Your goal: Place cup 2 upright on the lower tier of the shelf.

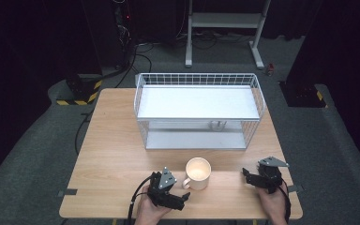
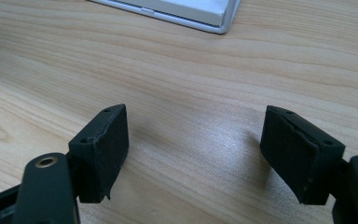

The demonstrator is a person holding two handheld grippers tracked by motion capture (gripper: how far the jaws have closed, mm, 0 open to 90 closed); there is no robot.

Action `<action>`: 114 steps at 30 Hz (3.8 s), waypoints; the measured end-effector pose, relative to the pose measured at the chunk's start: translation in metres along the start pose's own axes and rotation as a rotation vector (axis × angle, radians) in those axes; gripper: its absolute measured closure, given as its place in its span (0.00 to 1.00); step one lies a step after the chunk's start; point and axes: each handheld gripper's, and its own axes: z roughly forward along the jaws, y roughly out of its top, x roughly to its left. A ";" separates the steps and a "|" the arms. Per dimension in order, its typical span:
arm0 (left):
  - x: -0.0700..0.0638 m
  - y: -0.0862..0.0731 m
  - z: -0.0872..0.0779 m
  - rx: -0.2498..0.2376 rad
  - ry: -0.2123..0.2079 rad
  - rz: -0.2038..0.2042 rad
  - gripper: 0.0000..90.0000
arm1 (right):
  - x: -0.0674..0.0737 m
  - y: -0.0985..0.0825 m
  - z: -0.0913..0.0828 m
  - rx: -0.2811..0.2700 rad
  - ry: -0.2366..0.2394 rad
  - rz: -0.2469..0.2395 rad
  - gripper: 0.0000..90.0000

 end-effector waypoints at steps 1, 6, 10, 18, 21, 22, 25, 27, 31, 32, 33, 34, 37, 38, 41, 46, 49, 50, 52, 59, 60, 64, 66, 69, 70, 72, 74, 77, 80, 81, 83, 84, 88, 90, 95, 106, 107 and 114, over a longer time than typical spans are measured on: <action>-0.001 0.002 0.002 0.002 0.001 0.004 0.02 | 0.000 0.000 0.000 0.000 0.001 0.000 0.26; -0.004 0.011 0.010 -0.004 0.000 0.017 0.02 | 0.000 0.000 0.000 0.000 -0.001 0.002 0.26; -0.006 0.017 0.016 -0.007 -0.001 0.021 0.01 | 0.000 0.000 0.000 -0.001 0.000 -0.001 0.26; -0.007 0.025 0.026 -0.001 -0.004 0.036 0.02 | 0.000 0.000 0.000 0.000 -0.001 0.003 0.26; -0.008 0.029 0.028 -0.014 -0.009 0.027 0.02 | 0.000 0.000 0.000 0.000 -0.001 0.003 0.26; -0.009 0.030 0.029 -0.014 -0.010 0.029 0.02 | 0.000 0.000 0.000 0.000 -0.001 0.003 0.26; -0.010 0.033 0.032 -0.016 -0.005 0.034 0.03 | 0.000 0.000 0.000 0.000 -0.001 0.003 0.26; -0.009 0.035 0.034 -0.024 -0.008 0.029 0.03 | 0.000 0.000 0.000 0.000 -0.001 0.003 0.26; -0.010 0.040 0.037 -0.019 -0.016 0.043 0.05 | 0.000 0.000 0.000 0.000 -0.001 0.003 0.26; -0.010 0.042 0.038 -0.017 -0.018 0.045 0.05 | 0.000 0.000 0.000 0.000 -0.001 0.003 0.26; -0.011 0.043 0.039 -0.017 -0.016 0.049 0.06 | 0.000 0.000 0.000 0.000 -0.001 0.003 0.26; -0.011 0.044 0.040 -0.021 -0.016 0.049 0.06 | 0.000 0.000 0.000 0.000 -0.001 0.003 0.26; -0.012 0.046 0.043 -0.021 -0.012 0.052 0.07 | 0.000 0.000 0.000 0.000 -0.001 0.003 0.26; -0.013 0.046 0.044 -0.019 -0.009 0.055 0.07 | 0.001 0.000 0.000 0.001 0.000 0.004 0.26; -0.014 0.048 0.047 -0.028 -0.007 0.048 0.07 | 0.001 0.000 0.000 0.001 0.000 0.004 0.26; -0.016 0.050 0.048 -0.033 0.008 0.059 0.10 | 0.000 0.000 0.000 0.000 -0.001 0.003 0.26; -0.015 0.050 0.048 -0.031 0.008 0.064 0.10 | 0.000 0.000 0.000 0.001 -0.001 0.003 0.26; -0.015 0.050 0.048 -0.031 0.010 0.068 0.10 | 0.000 0.000 0.000 0.000 -0.001 0.003 0.26; -0.016 0.051 0.047 -0.028 0.012 0.074 0.10 | 0.000 0.000 0.000 0.000 -0.001 0.003 0.26; -0.016 0.051 0.046 -0.035 0.028 0.076 0.10 | 0.000 0.000 0.000 0.000 -0.001 0.003 0.26; -0.015 0.051 0.046 -0.035 0.029 0.076 0.10 | 0.001 0.000 0.000 0.001 0.000 0.004 0.26; -0.013 0.053 0.044 -0.039 0.044 0.075 0.10 | 0.001 0.000 0.000 0.001 0.000 0.004 0.26; -0.012 0.054 0.043 -0.044 0.043 0.068 0.10 | 0.001 0.000 0.000 0.001 0.000 0.004 0.26; -0.011 0.056 0.042 -0.047 0.045 0.066 0.11 | 0.000 0.000 0.000 0.000 0.000 0.003 0.26; -0.010 0.056 0.041 -0.051 0.044 0.062 0.11 | 0.001 0.000 0.000 0.001 0.000 0.004 0.26; -0.007 0.056 0.041 -0.050 0.040 0.056 0.11 | 0.001 0.000 0.000 0.001 0.000 0.004 0.26; -0.005 0.056 0.040 -0.049 0.049 0.055 0.11 | 0.000 0.000 0.000 0.000 -0.001 0.003 0.26; -0.003 0.057 0.039 -0.051 0.057 0.048 0.11 | 0.000 0.000 0.000 0.000 0.000 0.003 0.26; 0.000 0.058 0.038 -0.044 0.064 0.048 0.11 | 0.001 0.000 0.000 0.001 0.000 0.005 0.26; 0.001 0.059 0.038 -0.045 0.068 0.046 0.11 | 0.000 0.000 0.000 0.000 0.000 0.003 0.26; 0.003 0.061 0.037 -0.040 0.076 0.052 0.11 | 0.001 0.000 0.000 0.001 0.000 0.004 0.26; 0.004 0.061 0.037 -0.042 0.080 0.052 0.11 | 0.000 0.000 0.000 0.000 0.000 0.003 0.26; 0.011 0.065 0.036 -0.048 0.098 0.029 0.11 | 0.000 0.000 0.000 0.000 -0.001 0.003 0.26; 0.014 0.066 0.036 -0.048 0.105 0.021 0.11 | 0.001 0.000 0.000 0.001 0.000 0.004 0.26; 0.023 0.070 0.036 -0.032 0.137 0.013 0.11 | 0.001 0.000 0.000 0.001 0.000 0.005 0.26; 0.039 0.079 0.036 -0.026 0.168 -0.008 0.11 | 0.001 0.000 -0.001 0.001 0.000 0.004 0.26; 0.040 0.080 0.036 -0.025 0.171 -0.012 0.11 | 0.001 0.000 -0.001 0.001 0.000 0.004 0.26; 0.052 0.081 0.038 -0.026 0.199 -0.053 0.11 | 0.001 0.000 -0.001 0.001 0.000 0.005 0.26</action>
